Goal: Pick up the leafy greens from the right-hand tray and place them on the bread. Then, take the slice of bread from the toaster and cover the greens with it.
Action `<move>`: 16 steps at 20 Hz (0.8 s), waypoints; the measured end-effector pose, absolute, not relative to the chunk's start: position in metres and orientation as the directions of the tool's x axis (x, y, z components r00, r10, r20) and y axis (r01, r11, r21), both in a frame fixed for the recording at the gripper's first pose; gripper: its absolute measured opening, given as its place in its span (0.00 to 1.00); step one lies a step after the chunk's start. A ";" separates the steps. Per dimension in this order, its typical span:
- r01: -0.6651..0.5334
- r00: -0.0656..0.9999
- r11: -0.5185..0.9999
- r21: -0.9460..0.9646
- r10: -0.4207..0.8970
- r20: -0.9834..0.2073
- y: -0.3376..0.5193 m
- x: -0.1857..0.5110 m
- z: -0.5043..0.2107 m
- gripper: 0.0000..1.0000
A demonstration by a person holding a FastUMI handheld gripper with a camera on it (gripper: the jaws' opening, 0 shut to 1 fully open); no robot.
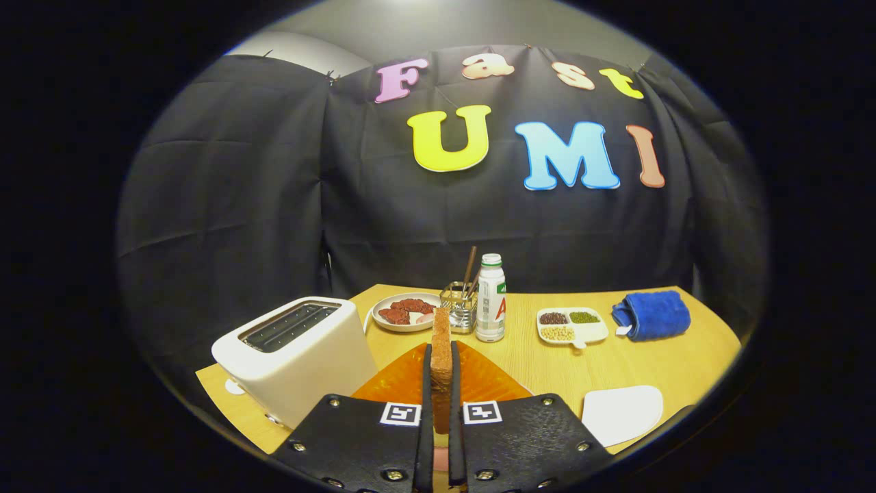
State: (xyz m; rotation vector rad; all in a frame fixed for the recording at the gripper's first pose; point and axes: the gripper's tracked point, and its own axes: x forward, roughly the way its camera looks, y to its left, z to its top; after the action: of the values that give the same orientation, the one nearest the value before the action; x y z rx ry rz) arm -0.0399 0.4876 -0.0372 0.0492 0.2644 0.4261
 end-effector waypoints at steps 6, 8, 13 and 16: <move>-0.409 0.860 0.891 0.198 0.449 -0.244 0.497 -0.042 -0.055 0.09; -0.410 0.855 0.879 0.243 0.463 -0.232 0.500 -0.047 -0.058 0.08; -0.404 0.827 0.858 0.317 0.491 -0.273 0.495 -0.049 -0.083 0.08; -0.376 0.855 0.897 0.232 0.433 -0.286 0.477 -0.039 -0.089 0.10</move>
State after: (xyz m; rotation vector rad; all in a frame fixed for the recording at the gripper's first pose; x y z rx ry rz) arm -0.0387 0.4771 -0.0888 0.1707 0.3400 0.4277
